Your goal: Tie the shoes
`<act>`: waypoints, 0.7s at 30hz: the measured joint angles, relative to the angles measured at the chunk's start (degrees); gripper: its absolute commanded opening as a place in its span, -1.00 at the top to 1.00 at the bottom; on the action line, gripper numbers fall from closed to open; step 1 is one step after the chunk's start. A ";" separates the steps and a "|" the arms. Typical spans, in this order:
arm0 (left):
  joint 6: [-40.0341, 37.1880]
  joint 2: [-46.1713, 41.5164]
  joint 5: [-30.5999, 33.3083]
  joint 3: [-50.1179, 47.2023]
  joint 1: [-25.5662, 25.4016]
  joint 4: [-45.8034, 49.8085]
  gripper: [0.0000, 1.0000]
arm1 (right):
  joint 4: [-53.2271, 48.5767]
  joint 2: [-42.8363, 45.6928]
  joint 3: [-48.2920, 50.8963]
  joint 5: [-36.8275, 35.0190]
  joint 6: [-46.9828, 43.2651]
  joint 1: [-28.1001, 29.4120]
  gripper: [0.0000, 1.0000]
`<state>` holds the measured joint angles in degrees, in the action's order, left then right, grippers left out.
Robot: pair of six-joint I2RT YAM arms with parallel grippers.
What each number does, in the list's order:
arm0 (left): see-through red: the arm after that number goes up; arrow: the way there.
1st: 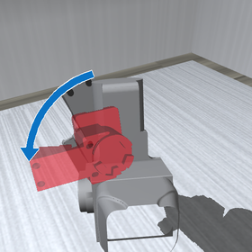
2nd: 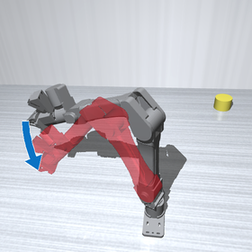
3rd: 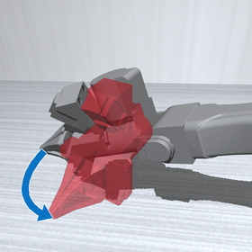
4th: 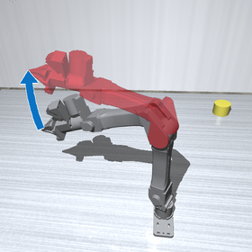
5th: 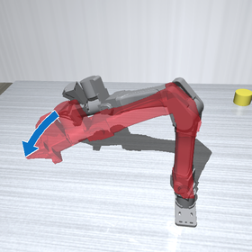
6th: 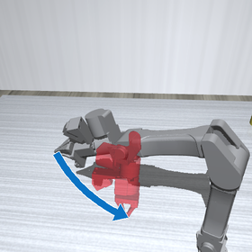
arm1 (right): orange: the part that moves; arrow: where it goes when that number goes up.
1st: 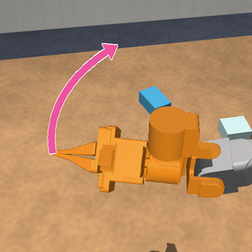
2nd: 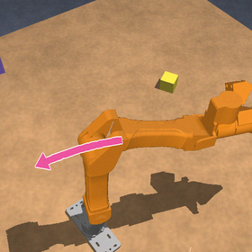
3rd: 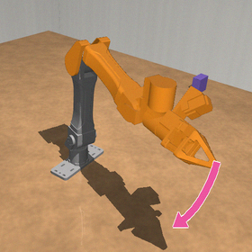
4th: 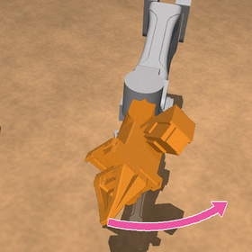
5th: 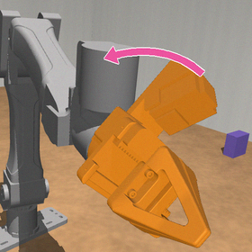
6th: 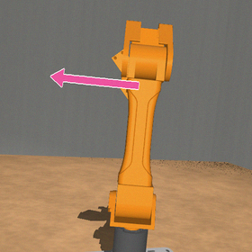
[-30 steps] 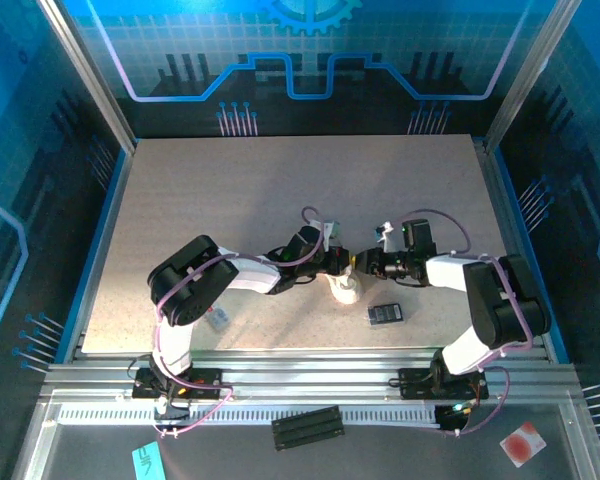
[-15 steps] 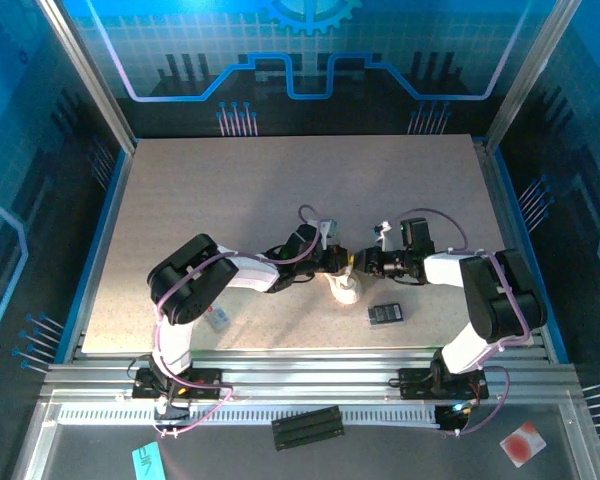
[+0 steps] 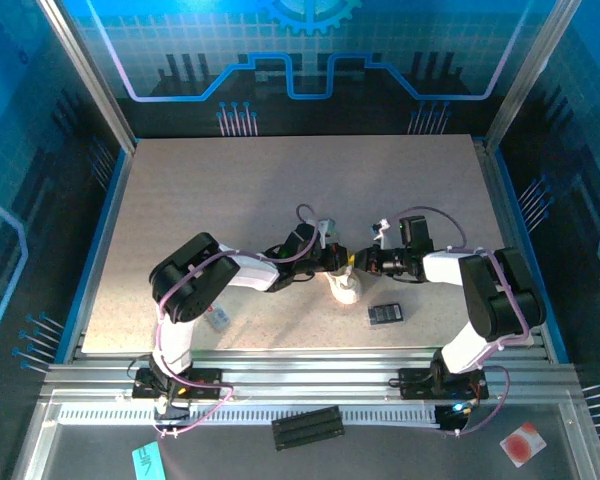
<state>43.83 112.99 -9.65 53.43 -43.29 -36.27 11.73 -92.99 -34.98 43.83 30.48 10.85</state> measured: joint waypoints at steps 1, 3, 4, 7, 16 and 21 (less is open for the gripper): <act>0.24 0.07 -0.33 -0.02 0.07 -0.20 1.00 | -0.33 0.33 0.00 -0.22 -0.02 0.00 1.00; 0.52 0.11 -0.74 -0.17 0.09 -1.01 1.00 | -1.36 1.33 0.00 -0.81 -0.07 0.00 1.00; 0.74 0.11 -0.98 -0.28 0.11 -1.51 1.00 | -2.10 2.03 0.00 -1.31 -0.26 0.00 1.00; 0.92 0.11 -2.23 -0.33 0.11 -2.67 0.87 | -5.22 4.28 -0.20 -2.51 -1.33 -0.02 1.00; -1.27 -1.27 -4.61 -1.01 0.22 -2.45 0.23 | -22.10 9.81 -4.83 -5.31 -8.00 -0.33 1.00; -5.55 -5.84 -6.45 -1.16 0.87 2.54 0.16 | -30.67 12.35 -8.15 -7.02 -11.45 -0.44 1.00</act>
<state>38.28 107.15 -16.10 52.27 -42.41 -33.74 -18.94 -80.64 -43.13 36.82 19.03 10.41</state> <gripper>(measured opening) 0.408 0.041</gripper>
